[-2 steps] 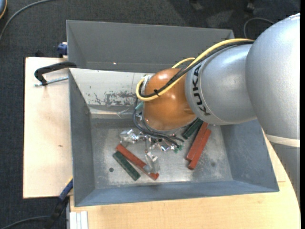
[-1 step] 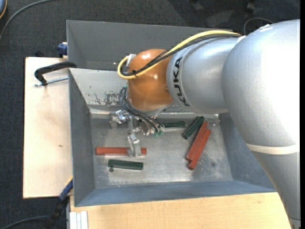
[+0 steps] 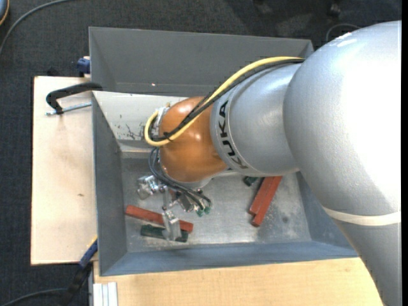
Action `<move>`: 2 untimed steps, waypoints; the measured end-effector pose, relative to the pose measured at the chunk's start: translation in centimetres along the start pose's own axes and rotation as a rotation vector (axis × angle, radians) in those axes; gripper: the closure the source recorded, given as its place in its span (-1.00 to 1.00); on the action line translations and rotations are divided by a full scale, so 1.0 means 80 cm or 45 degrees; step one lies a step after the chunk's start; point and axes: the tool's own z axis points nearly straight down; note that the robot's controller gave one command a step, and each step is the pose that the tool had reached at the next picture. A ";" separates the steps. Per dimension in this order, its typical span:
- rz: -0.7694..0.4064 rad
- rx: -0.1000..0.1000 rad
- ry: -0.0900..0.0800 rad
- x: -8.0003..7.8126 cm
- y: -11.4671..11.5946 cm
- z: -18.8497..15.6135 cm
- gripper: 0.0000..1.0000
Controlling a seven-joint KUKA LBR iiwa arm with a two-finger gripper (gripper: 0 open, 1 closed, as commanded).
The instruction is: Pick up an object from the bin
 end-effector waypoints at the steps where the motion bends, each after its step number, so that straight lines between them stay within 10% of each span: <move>1: 0.005 0.002 -0.005 -0.002 -0.004 -0.001 1.00; 2: 0.006 0.002 -0.004 -0.002 -0.004 0.000 -1.00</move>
Offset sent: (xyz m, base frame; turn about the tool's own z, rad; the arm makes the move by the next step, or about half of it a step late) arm 0.0000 0.0000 0.0000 0.0000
